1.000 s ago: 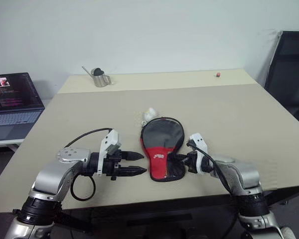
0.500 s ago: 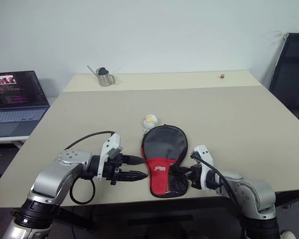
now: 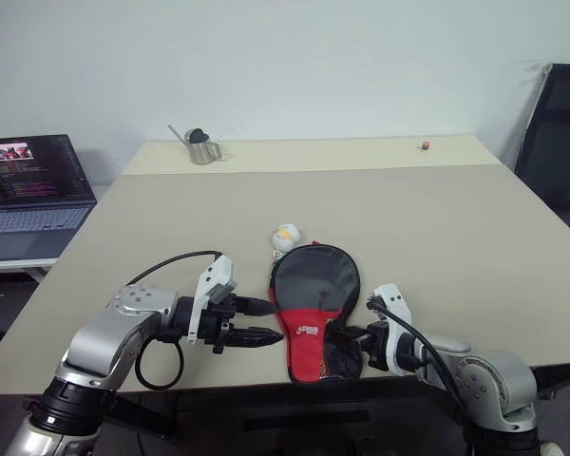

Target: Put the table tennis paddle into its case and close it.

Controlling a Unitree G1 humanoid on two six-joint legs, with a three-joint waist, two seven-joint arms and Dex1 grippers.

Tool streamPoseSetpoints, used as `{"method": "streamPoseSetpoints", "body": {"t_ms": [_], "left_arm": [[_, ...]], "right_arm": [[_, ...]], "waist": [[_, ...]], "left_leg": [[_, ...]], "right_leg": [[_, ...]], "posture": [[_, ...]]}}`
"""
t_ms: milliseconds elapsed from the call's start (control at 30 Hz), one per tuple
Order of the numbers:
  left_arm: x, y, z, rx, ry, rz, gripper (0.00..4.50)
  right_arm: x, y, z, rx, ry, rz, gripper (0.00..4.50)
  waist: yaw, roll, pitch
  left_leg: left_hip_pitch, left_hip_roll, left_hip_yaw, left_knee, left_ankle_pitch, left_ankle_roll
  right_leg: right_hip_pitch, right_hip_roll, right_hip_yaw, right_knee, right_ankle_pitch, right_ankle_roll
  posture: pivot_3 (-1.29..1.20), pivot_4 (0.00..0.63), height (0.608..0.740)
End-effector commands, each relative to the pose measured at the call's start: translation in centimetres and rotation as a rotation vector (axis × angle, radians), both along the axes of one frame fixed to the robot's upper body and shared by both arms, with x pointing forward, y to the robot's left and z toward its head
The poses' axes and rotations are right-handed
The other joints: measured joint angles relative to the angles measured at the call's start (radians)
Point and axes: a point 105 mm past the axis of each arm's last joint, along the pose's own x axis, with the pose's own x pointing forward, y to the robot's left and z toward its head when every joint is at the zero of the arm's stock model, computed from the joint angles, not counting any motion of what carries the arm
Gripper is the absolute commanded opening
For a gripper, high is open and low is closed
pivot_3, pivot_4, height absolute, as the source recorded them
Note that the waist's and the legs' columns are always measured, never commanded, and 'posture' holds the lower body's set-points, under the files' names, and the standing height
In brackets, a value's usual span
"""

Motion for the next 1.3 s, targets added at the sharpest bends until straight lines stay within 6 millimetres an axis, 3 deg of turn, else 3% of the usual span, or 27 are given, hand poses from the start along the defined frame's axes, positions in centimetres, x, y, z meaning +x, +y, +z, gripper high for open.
{"method": "streamPoseSetpoints", "body": {"t_ms": [33, 300, 367, 433, 533, 600, 667, 800, 1067, 1300], "left_arm": [[0.0, -0.2, 0.8, -0.006, -0.043, -0.02, 2.84], [0.3, 0.0, 0.7, -0.006, -0.059, 0.005, 2.84], [0.4, -0.1, 0.8, -0.019, -0.064, 0.017, 2.84], [0.6, 0.0, 0.9, -0.032, -0.067, 0.039, 2.84], [0.8, 0.3, 0.9, -0.042, -0.068, 0.076, 2.84], [1.1, 0.6, 1.0, -0.045, -0.074, 0.106, 2.84], [1.8, 1.1, 1.3, -0.049, -0.093, 0.154, 2.84], [3.2, 1.9, 2.2, -0.07, -0.138, 0.238, 2.84], [6.6, 4.0, 3.1, -0.076, -0.239, 0.476, 2.84], [9.6, 5.1, 1.7, -0.011, -0.224, 0.655, 2.84]], "right_arm": [[0.0, -1.3, -0.2, -0.04, 0.014, -0.068, 0.83], [-0.7, -3.3, 1.3, -0.071, -0.02, -0.121, 3.46], [-0.4, -3.0, 3.9, -0.017, -0.133, -0.068, 4.13], [-0.1, -3.3, 6.3, -0.02, -0.275, -0.012, 4.13], [-0.2, -3.9, 8.2, -0.04, -0.378, 0.048, 4.13], [-0.1, -4.0, 8.7, -0.037, -0.404, 0.082, 4.13], [0.1, -3.4, 9.4, -0.015, -0.443, 0.126, 4.5], [0.9, -1.6, 9.9, -0.027, -0.525, 0.238, 4.5], [3.8, 2.7, 8.1, -0.023, -0.572, 0.327, 4.5], [5.8, 3.4, 4.3, -0.075, -0.535, 0.261, 4.5]], "waist": [[0.001, 0.0, 0.0], [0.023, 0.002, 0.001], [0.026, 0.002, 0.001], [0.023, 0.003, 0.002], [0.021, 0.003, 0.002], [0.017, 0.003, 0.002], [0.017, 0.003, 0.002], [0.017, 0.003, 0.002], [0.017, 0.003, 0.002], [0.02, 0.003, 0.002]], "left_leg": [[0.0, 0.0, 0.0, 0.0, 0.0, 0.0], [0.005, 0.001, -0.003, -0.001, 0.0, 0.0], [0.007, 0.001, -0.004, -0.001, 0.0, 0.0], [0.007, 0.001, -0.003, -0.001, 0.0, 0.0], [0.008, 0.001, -0.002, -0.002, 0.0, 0.0], [0.009, 0.002, -0.003, -0.005, 0.0, 0.0], [0.01, 0.003, -0.002, -0.008, 0.0, 0.0], [0.012, 0.003, -0.001, -0.013, 0.0, 0.0], [0.012, 0.002, -0.001, -0.015, 0.0, 0.0], [0.011, 0.001, -0.001, -0.015, 0.001, -0.002]], "right_leg": [[0.0, 0.0, 0.0, 0.0, 0.0, 0.0], [0.01, 0.001, -0.004, -0.009, 0.0, 0.0], [0.013, 0.001, -0.005, -0.012, 0.001, 0.0], [0.014, 0.001, -0.004, -0.013, 0.001, 0.001], [0.014, 0.001, -0.004, -0.013, 0.001, 0.001], [0.014, 0.002, -0.005, -0.013, 0.0, 0.001], [0.013, 0.002, -0.004, -0.013, 0.0, 0.0], [0.013, 0.002, -0.003, -0.015, 0.0, 0.0], [0.013, 0.001, -0.003, -0.017, 0.001, 0.0], [0.012, 0.001, -0.003, -0.019, 0.001, -0.001]], "posture": [[0.0, 0.15, 0.74], [0.0, 0.15, 0.74], [0.0, 0.15, 0.74], [0.0, 0.15, 0.74], [0.0, 0.15, 0.74], [0.0, 0.15, 0.74], [0.0, 0.15, 0.74], [0.0, 0.15, 0.74], [0.0, 0.15, 0.74], [0.0, 0.15, 0.74]]}}
